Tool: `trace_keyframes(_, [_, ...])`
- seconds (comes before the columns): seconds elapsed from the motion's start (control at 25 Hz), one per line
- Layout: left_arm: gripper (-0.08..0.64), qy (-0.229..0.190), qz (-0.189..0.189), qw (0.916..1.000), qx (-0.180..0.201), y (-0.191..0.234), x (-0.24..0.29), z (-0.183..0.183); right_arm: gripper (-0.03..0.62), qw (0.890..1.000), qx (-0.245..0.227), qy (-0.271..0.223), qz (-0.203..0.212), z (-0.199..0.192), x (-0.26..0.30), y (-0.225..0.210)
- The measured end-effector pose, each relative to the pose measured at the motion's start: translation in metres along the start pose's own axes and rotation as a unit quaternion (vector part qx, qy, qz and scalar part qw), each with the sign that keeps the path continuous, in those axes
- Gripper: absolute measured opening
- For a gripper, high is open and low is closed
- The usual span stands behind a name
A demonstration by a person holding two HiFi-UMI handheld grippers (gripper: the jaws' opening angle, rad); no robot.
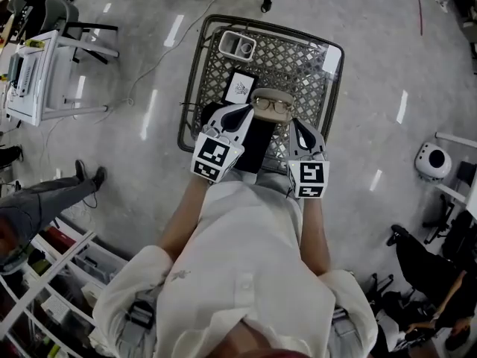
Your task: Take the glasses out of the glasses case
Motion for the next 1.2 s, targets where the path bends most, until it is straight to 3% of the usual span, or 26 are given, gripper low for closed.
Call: trace_keyframes(1.2, [0.012,0.091,0.020,0.9934,-0.067,0.015,0.085,-0.066,0.008,0.993,-0.006,0.079,0.088,-0.059,0.086,-0.020])
Point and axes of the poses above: the fingertips, and each gripper's own axes: x forward along the fingers, y to its left, z out of its top, the point moved 3 cm from there along -x, backward along the fingers, and after that the axes turned 7 degrees about -x, right-handed, at the moved point
